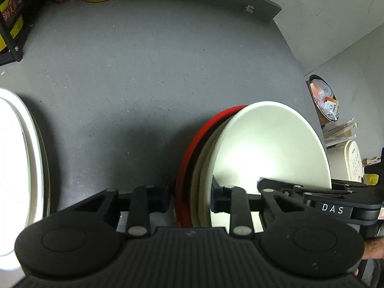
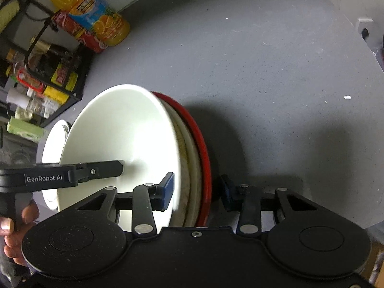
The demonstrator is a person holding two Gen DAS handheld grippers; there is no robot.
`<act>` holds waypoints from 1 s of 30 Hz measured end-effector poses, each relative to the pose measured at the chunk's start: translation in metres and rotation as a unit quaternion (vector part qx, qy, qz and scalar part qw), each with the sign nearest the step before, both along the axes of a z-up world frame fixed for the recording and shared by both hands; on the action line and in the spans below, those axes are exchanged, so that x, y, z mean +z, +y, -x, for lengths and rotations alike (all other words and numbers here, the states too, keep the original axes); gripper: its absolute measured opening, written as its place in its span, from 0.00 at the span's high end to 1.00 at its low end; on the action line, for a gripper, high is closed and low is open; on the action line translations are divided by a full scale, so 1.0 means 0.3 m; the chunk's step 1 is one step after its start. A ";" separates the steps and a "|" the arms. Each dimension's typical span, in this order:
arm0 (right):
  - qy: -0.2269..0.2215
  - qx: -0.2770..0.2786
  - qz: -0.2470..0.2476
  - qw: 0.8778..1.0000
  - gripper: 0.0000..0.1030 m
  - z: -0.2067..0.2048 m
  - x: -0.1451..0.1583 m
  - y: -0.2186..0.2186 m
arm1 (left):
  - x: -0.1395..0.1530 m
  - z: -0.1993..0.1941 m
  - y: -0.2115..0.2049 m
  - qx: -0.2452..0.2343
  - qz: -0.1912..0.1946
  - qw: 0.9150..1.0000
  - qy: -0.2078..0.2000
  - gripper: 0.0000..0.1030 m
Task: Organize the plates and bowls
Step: 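Close the right gripper on the red bowl rim while the left gripper grips it too, then lift the red bowl stack with both grippers and carry it over the plates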
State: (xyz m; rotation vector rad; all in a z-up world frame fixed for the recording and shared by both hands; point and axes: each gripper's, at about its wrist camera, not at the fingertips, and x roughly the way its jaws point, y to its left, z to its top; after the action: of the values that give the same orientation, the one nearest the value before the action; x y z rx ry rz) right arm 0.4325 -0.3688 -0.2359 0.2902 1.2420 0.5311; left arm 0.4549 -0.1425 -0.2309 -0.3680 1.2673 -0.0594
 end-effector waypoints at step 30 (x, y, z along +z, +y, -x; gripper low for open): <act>-0.018 0.103 -0.031 0.994 0.69 -0.030 0.133 0.333 | 0.139 0.163 0.347 0.110 0.014 0.993 -0.036 0.71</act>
State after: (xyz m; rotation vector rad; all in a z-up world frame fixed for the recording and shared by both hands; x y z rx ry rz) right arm 0.4416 -0.2689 -0.1959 0.2053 1.2290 0.7511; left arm 0.4059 -0.0384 -0.1893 -0.5246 1.1498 0.0964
